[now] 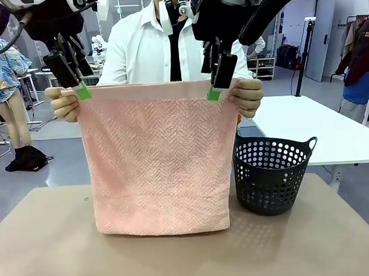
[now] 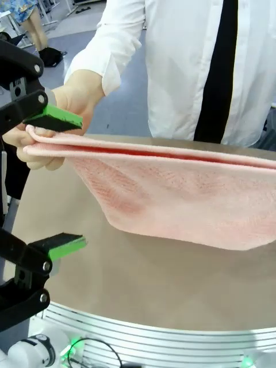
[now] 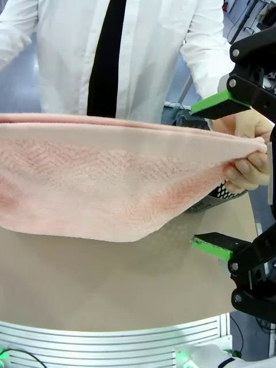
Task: Fold the towel.
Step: Release the end of the 100 cm Hotel Towel you were holding and grab the top end of the folded side, then release the end of the 100 cm Hotel Towel you were holding.
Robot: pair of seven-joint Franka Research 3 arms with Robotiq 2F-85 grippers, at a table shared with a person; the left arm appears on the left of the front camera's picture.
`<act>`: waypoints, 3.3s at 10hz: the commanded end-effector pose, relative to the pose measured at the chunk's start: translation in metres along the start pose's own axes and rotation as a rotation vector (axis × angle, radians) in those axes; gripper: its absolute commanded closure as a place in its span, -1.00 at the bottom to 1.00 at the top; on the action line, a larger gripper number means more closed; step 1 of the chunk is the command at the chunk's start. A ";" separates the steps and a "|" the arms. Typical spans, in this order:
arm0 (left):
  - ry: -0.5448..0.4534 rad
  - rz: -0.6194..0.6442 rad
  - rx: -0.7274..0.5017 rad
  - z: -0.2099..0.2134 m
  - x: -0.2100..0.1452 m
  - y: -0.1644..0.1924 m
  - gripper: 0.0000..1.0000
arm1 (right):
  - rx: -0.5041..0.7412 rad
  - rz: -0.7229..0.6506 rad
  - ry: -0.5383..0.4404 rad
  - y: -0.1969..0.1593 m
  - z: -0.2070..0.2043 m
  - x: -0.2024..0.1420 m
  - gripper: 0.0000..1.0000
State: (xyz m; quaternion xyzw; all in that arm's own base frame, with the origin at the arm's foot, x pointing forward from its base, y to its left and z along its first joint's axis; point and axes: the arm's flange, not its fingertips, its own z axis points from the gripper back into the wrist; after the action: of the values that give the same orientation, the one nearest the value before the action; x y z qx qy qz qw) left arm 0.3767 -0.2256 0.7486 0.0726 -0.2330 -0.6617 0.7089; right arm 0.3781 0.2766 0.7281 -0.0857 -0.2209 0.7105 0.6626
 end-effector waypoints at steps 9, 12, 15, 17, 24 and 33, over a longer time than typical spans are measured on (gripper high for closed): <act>0.043 -0.055 -0.084 -0.042 0.015 0.046 -0.73 | 0.051 -0.031 0.008 -0.041 -0.033 -0.005 -1.00; 0.091 -0.059 -0.124 -0.059 0.015 0.053 0.33 | 0.085 -0.037 0.037 -0.046 -0.042 -0.006 -0.81; 0.082 -0.057 -0.148 -0.061 0.009 0.054 1.00 | 0.104 -0.041 0.059 -0.048 -0.046 -0.010 1.00; 0.084 -0.057 -0.152 -0.061 0.009 0.053 1.00 | 0.116 -0.045 0.071 -0.051 -0.048 -0.009 1.00; 0.079 -0.032 -0.183 -0.064 0.004 0.052 1.00 | 0.123 -0.075 0.052 -0.054 -0.053 -0.015 1.00; 0.076 -0.036 -0.168 -0.068 0.008 0.048 1.00 | 0.123 -0.046 0.044 -0.051 -0.052 -0.011 1.00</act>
State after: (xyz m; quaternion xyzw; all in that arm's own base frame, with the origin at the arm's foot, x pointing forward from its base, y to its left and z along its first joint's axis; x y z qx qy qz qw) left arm 0.4495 -0.2432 0.7084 0.0373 -0.1470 -0.6887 0.7090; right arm 0.4493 0.2795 0.6990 -0.0518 -0.1621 0.7058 0.6877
